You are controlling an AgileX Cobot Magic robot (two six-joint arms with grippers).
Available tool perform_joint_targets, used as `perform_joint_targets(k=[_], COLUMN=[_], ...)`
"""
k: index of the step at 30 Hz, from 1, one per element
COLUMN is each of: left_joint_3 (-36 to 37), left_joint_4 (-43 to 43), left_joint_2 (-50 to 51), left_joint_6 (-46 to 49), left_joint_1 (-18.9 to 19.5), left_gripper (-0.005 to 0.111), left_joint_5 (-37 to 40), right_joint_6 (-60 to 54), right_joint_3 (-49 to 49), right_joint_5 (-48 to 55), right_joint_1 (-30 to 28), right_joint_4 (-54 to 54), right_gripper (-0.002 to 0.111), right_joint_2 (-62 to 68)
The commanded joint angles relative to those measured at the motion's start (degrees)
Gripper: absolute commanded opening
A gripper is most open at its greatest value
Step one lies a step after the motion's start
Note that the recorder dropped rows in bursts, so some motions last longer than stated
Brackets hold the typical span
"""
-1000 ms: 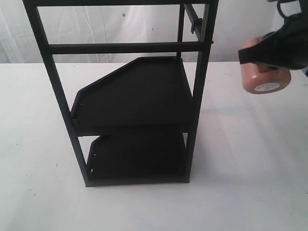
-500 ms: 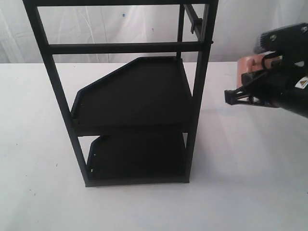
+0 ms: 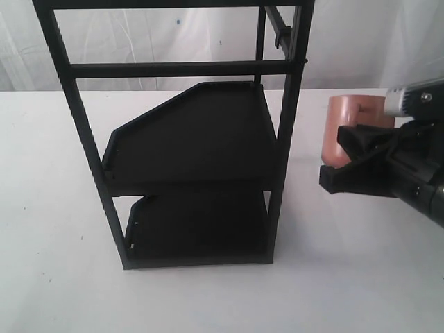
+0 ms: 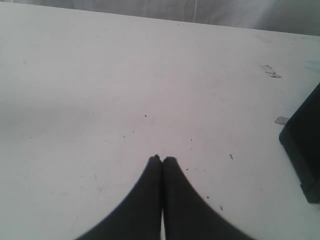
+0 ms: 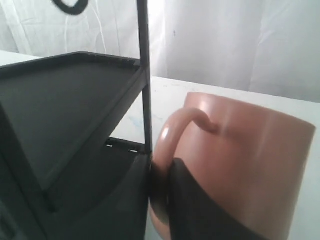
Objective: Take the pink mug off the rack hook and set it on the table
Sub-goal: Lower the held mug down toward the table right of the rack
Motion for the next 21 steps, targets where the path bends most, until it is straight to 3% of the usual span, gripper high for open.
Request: perform_joint_targets(k=[1,9,21], left_joint_3=[0.1,0.1,0.1], left_joint_4=[-0.5,-0.5,-0.5], left_joint_2=[-0.1,-0.1,-0.1], left_joint_6=[0.0,0.0,0.0], left_joint_1=[-0.3,-0.3,-0.3], left_gripper=[0.000,0.000,0.000], left_joint_5=[-0.2,-0.2,-0.2], right_joint_6=[1.7,13.2,14.8], right_joint_3=[4.1,7.5,7.5], right_joint_5=[-7.7,-18.1,-25.8], right_joint_1=[2.3,3.1,3.1], right_joint_4=[-3.2,-14.3,-15.1], right_gripper=[0.001,0.000,0.000], right_joint_2=[-0.7,-0.3,12.5])
